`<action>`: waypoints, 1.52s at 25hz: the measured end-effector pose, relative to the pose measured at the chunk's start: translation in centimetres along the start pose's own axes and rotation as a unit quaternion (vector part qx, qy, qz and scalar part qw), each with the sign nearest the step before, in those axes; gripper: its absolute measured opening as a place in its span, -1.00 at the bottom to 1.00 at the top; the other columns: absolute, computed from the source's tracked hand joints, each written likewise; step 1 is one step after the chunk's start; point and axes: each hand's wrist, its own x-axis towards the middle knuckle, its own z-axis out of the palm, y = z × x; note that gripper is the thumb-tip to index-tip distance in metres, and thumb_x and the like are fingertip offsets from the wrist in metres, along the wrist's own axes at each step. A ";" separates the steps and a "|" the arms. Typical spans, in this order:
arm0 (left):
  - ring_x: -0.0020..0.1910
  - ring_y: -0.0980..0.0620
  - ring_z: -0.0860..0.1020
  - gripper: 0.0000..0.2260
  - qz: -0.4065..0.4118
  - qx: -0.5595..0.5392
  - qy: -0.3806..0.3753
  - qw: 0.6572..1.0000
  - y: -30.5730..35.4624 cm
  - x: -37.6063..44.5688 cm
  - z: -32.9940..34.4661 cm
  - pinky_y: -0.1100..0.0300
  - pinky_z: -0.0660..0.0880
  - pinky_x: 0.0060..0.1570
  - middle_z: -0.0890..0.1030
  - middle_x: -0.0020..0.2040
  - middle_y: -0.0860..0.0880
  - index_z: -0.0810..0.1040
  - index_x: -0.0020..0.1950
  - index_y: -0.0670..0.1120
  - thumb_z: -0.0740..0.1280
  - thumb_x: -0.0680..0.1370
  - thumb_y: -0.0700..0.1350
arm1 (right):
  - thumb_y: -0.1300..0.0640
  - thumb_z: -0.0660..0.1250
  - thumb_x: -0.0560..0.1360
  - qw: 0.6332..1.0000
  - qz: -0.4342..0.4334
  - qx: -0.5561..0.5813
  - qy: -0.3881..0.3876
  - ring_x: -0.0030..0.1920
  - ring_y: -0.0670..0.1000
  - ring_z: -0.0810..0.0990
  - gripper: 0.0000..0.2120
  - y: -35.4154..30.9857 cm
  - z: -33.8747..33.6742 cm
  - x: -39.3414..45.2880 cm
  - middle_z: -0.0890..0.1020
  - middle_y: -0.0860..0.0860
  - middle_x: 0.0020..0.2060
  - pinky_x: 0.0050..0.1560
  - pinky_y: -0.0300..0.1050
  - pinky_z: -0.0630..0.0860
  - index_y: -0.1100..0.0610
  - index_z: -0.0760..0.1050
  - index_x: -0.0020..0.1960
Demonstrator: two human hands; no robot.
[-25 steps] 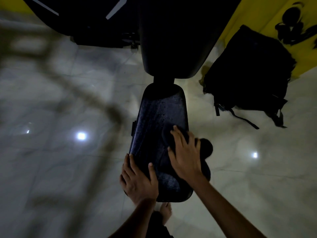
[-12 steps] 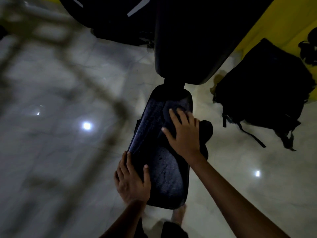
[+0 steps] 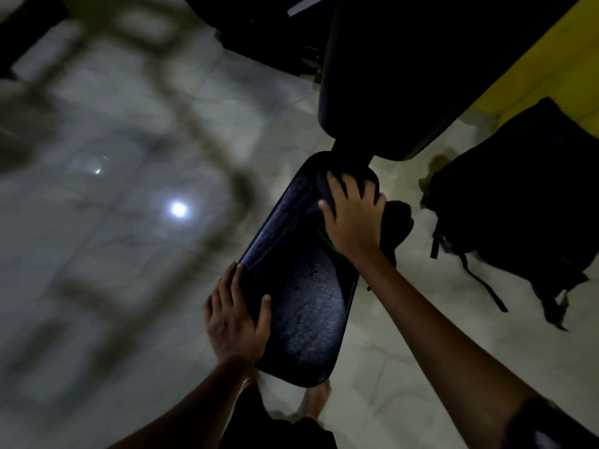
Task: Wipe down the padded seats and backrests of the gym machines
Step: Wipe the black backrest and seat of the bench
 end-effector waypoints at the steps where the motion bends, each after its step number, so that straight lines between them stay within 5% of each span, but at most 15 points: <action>1: 0.23 -0.13 0.44 -0.43 0.000 0.002 0.003 1.000 0.0 -0.1 0.0 -0.01 0.34 0.19 0.43 0.37 -0.12 0.36 0.41 -0.15 0.14 0.48 0.13 | -0.12 0.08 0.56 0.997 -0.079 -0.012 -0.002 0.18 0.23 0.41 -0.53 1.0 0.0 -1.6 0.47 0.05 0.31 0.09 0.17 0.36 0.02 0.36 0.41; 3: 0.22 -0.13 0.44 -0.43 -0.003 0.002 0.006 1.000 0.1 -0.1 0.0 -0.02 0.35 0.18 0.43 0.37 -0.11 0.36 0.40 -0.14 0.14 0.48 0.13 | -0.12 0.08 0.56 0.986 -0.164 -0.018 -0.021 0.16 0.21 0.45 -0.54 4.0 -0.4 -2.3 0.49 0.01 0.31 0.04 0.14 0.39 -0.01 0.37 0.40; 7: 0.25 -0.11 0.43 -0.42 -0.007 -0.009 0.003 1.000 0.3 -0.1 0.0 -0.01 0.35 0.20 0.42 0.38 -0.11 0.36 0.41 -0.14 0.13 0.48 0.14 | 0.04 0.17 0.56 0.998 0.030 0.010 -0.047 0.20 0.30 0.38 -0.59 2.5 -0.9 3.4 0.42 0.07 0.34 0.06 0.13 0.33 0.00 0.35 0.40; 9: 0.26 -0.10 0.42 -0.42 -0.006 -0.009 0.001 1.000 0.4 0.0 0.1 0.00 0.33 0.21 0.42 0.38 -0.10 0.36 0.41 -0.14 0.14 0.47 0.14 | 0.04 0.15 0.57 0.996 0.050 -0.002 -0.071 0.30 0.28 0.31 -0.56 -0.4 -0.4 5.4 0.36 0.06 0.38 0.17 0.17 0.28 -0.02 0.29 0.44; 15: 0.25 -0.09 0.42 -0.42 -0.007 -0.001 -0.001 1.000 0.1 -0.4 0.1 0.01 0.32 0.21 0.42 0.38 -0.10 0.35 0.42 -0.13 0.14 0.46 0.14 | -0.22 0.07 0.53 0.970 -0.235 -0.022 -0.057 0.20 0.22 0.45 -0.50 3.3 -0.5 -0.4 0.45 -0.03 0.36 0.10 0.17 0.31 -0.08 0.35 0.41; 19: 0.26 -0.10 0.42 -0.41 -0.010 -0.003 -0.004 1.000 0.3 0.1 0.1 0.01 0.31 0.20 0.42 0.38 -0.10 0.35 0.42 -0.13 0.14 0.47 0.14 | -0.16 0.13 0.57 0.997 -0.011 -0.004 -0.074 0.24 0.31 0.36 -0.57 3.1 -0.8 3.8 0.36 0.05 0.40 0.11 0.17 0.31 -0.15 0.31 0.42; 22: 0.25 -0.12 0.43 -0.42 -0.003 0.000 0.000 1.000 0.0 0.0 0.1 0.00 0.33 0.20 0.42 0.38 -0.11 0.34 0.42 -0.14 0.14 0.47 0.14 | -0.15 0.10 0.58 0.995 0.042 -0.009 -0.094 0.37 0.28 0.24 -0.53 -1.3 -0.3 5.6 0.29 0.07 0.44 0.23 0.19 0.22 -0.09 0.24 0.46; 26: 0.23 -0.15 0.46 -0.42 -0.001 0.000 0.008 1.000 0.0 -0.3 0.0 -0.04 0.40 0.18 0.42 0.37 -0.11 0.34 0.42 -0.14 0.15 0.47 0.13 | -0.31 0.12 0.48 0.992 -0.109 0.007 -0.065 0.27 0.26 0.37 -0.37 -3.1 -0.4 -0.1 0.40 0.05 0.39 0.21 0.23 0.24 -0.03 0.28 0.45; 29: 0.22 -0.15 0.46 -0.42 -0.004 -0.004 0.010 1.000 0.1 -0.3 0.1 -0.06 0.41 0.17 0.42 0.37 -0.11 0.34 0.42 -0.13 0.15 0.46 0.13 | -0.21 0.12 0.51 0.959 -0.279 -0.001 -0.053 0.17 0.22 0.42 -0.52 0.4 -0.4 -3.3 0.49 0.02 0.31 0.12 0.16 0.27 -0.06 0.41 0.36; 35: 0.26 -0.12 0.42 -0.41 -0.001 -0.009 0.005 1.000 0.1 -0.1 0.1 -0.03 0.39 0.19 0.42 0.38 -0.11 0.34 0.42 -0.14 0.15 0.46 0.13 | -0.12 0.13 0.56 0.998 0.034 0.015 -0.049 0.26 0.29 0.34 -0.57 2.5 -0.5 5.1 0.36 0.06 0.40 0.10 0.11 0.27 -0.10 0.33 0.41; 38: 0.25 -0.12 0.41 -0.41 0.002 0.002 -0.004 1.000 -0.1 -0.1 0.0 -0.01 0.36 0.19 0.42 0.38 -0.12 0.33 0.42 -0.14 0.15 0.46 0.13 | -0.11 0.13 0.55 0.997 -0.066 -0.008 -0.049 0.22 0.25 0.40 -0.57 -2.1 -0.1 3.1 0.42 0.05 0.36 0.09 0.08 0.27 -0.08 0.36 0.39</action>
